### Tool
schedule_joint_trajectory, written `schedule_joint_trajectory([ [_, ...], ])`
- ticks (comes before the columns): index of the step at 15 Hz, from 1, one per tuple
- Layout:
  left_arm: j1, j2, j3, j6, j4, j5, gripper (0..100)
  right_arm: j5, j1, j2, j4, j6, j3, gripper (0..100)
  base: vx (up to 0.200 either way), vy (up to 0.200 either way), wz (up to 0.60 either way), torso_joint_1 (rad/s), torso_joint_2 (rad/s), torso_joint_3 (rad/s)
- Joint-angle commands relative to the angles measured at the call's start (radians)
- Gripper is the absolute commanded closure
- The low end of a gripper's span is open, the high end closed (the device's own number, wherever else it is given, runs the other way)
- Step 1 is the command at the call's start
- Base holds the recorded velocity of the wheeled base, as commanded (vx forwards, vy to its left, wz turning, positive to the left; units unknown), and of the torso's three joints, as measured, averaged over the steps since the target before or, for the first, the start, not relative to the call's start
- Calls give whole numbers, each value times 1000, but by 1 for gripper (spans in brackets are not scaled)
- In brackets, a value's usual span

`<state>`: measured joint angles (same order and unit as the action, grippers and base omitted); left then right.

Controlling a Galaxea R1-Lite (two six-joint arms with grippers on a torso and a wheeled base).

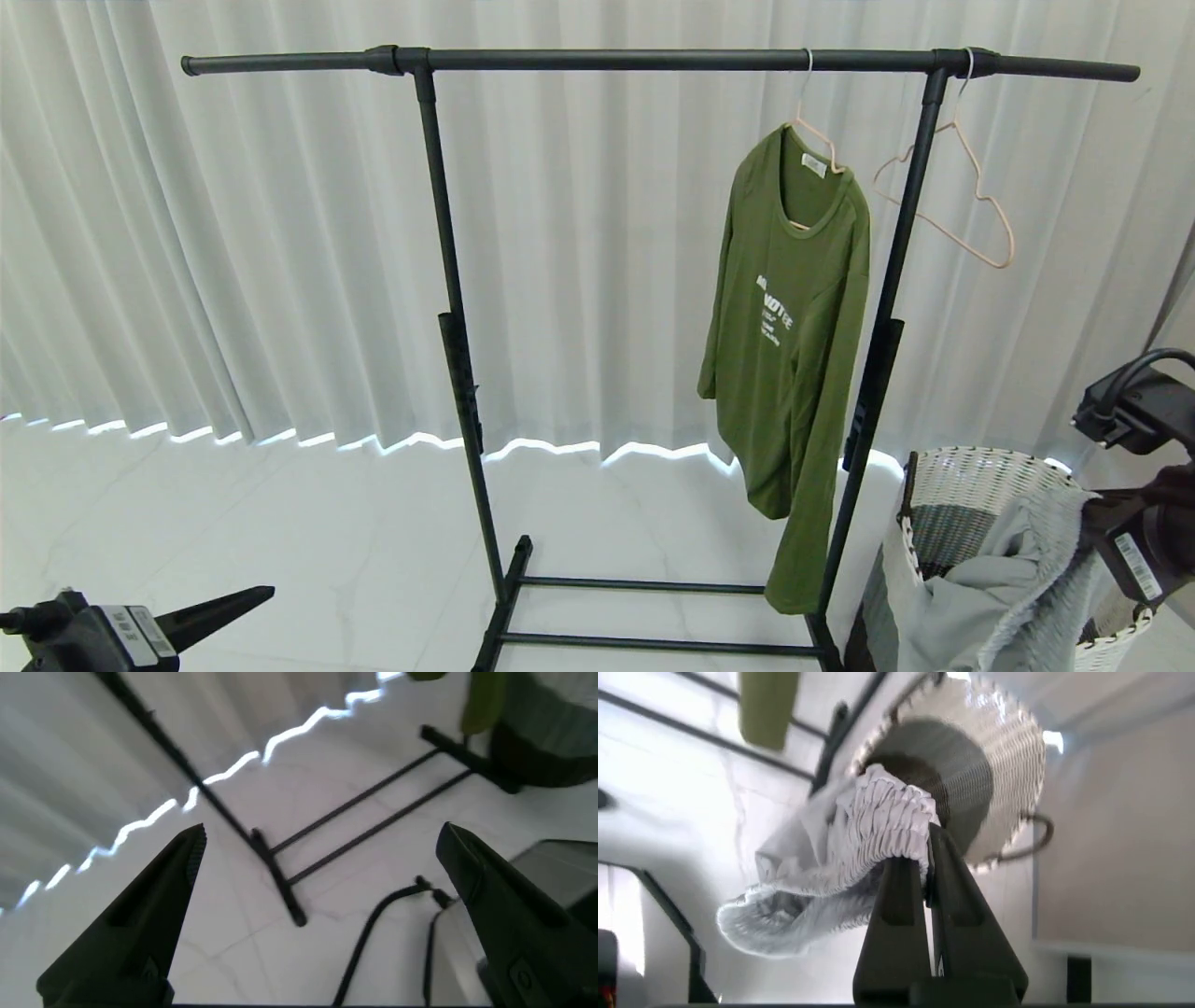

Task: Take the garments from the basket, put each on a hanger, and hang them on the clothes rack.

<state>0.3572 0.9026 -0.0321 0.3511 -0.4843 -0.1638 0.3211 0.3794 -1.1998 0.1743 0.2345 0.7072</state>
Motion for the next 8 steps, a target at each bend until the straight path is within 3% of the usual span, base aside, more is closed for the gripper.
schedule_joint_trajectory([
  [1, 20, -1, -5, 0, 0, -65, 0, -2, 56, -6, -1, 0, 52, 100, 0, 0, 0, 0, 0, 0],
  [3, 78, 30, -35, 3, 0, -166, 0, 0, 115, -6, 2, -1, 118, 100, 0, 0, 0, 0, 0, 0],
  [4, 97, 53, -46, 2, 0, -166, 0, 0, 125, -6, 8, -1, 135, 100, 0, 0, 0, 0, 0, 0],
  [8, 232, 322, -321, -61, -2, -161, 0, -5, 153, -15, 70, -6, 299, 100, 0, 0, 0, 0, 0, 0],
])
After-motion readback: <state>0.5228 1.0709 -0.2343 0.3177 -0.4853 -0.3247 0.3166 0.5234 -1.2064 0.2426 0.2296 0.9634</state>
